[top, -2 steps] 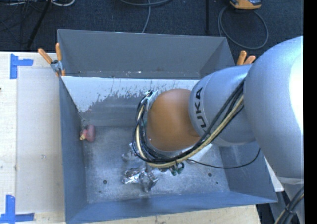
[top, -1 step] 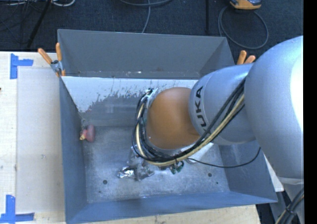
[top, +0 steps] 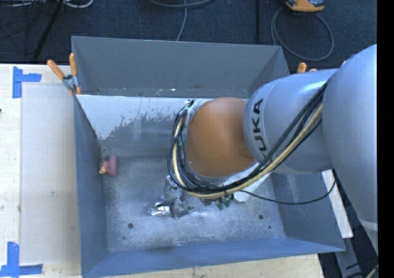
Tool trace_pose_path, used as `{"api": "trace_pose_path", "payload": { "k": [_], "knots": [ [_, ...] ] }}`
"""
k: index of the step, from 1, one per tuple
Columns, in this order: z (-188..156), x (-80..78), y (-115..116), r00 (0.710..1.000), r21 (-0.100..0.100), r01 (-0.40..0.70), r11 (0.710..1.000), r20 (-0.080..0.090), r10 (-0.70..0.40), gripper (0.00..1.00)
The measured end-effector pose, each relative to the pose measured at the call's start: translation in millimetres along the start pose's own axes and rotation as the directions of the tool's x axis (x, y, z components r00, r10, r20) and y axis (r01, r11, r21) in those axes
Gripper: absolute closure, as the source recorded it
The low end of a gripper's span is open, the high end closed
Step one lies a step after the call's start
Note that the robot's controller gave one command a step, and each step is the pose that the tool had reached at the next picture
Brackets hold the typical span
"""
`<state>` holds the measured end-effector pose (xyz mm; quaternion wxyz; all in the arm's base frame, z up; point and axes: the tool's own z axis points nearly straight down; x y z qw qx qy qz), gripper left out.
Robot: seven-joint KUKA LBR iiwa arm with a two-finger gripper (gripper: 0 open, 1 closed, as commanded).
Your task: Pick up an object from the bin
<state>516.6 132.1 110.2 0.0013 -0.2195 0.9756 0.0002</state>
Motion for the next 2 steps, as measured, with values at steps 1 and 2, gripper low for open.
{"api": "trace_pose_path", "payload": {
  "k": [1, 2],
  "knots": [
    [-7, 0.0, 0, 1.000, 0.000, -0.002, 1.000, -0.002, 0.002, 1.00],
    [-47, -0.9, 1, 1.000, 0.000, -0.004, 1.000, 0.000, 0.004, 1.00]
  ]
}}
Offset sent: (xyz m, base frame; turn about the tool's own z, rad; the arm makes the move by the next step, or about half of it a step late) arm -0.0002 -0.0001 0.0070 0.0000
